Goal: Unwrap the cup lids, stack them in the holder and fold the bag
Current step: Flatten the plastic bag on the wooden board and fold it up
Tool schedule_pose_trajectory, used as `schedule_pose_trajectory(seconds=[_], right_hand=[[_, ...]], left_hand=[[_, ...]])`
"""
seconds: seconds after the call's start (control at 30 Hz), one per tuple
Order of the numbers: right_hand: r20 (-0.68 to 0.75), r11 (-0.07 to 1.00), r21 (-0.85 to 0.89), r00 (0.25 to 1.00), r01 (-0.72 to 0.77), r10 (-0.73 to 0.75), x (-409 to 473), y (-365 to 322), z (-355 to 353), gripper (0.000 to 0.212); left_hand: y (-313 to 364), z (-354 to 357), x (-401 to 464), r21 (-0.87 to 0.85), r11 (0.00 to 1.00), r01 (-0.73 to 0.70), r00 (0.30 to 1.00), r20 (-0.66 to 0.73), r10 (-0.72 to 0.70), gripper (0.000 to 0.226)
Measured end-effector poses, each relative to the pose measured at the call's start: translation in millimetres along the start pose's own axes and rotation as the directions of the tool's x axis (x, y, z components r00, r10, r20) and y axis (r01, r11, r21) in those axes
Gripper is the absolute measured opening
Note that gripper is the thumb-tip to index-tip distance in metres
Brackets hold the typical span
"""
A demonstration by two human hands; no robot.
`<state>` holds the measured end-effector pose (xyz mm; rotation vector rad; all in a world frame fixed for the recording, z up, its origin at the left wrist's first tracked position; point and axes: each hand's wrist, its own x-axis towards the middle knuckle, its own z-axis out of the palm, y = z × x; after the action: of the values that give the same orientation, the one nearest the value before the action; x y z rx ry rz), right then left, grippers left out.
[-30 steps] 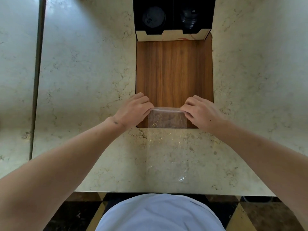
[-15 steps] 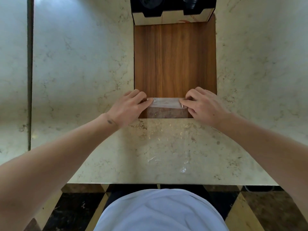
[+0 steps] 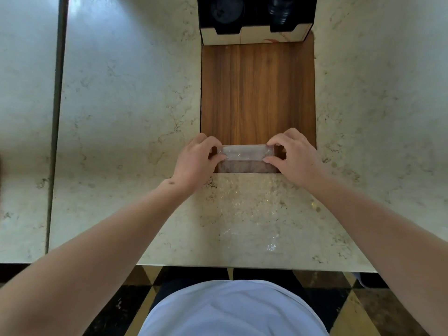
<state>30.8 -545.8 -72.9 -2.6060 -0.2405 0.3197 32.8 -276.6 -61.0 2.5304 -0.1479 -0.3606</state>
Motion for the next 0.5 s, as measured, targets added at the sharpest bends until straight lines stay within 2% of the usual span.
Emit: schedule_pose_trajectory(seconds=[0.07, 0.13, 0.23, 0.37, 0.5], right_hand=[[0.039, 0.998, 0.021, 0.998, -0.058, 0.057, 4.8, -2.7, -1.1, 0.046], [0.092, 0.996, 0.023, 0.992, -0.087, 0.084, 9.4, -4.8, -2.9, 0.047], [0.142, 0.995, 0.013, 0.986, -0.095, 0.092, 14.3, -6.0, -4.8, 0.032], [0.134, 0.999, -0.007, 0.989, -0.054, 0.054, 13.6, -4.3, -6.4, 0.021], [0.100, 0.999, 0.031, 0.995, 0.025, -0.028, 6.5, -1.5, -9.8, 0.016]], left_hand=[[1.8, 0.2, 4.3, -0.035, 0.995, 0.095, 0.995, 0.041, -0.094, 0.041], [2.6, -0.8, 7.6, -0.035, 0.992, 0.117, 0.989, 0.096, -0.114, 0.045], [1.4, -5.1, 9.7, -0.006, 0.996, 0.084, 0.983, 0.166, -0.082, 0.036], [-1.6, -8.9, 8.5, 0.014, 0.999, 0.039, 0.969, 0.243, -0.041, 0.028], [-1.6, -7.9, 2.9, 0.000, 1.000, -0.008, 0.982, 0.188, 0.008, 0.010]])
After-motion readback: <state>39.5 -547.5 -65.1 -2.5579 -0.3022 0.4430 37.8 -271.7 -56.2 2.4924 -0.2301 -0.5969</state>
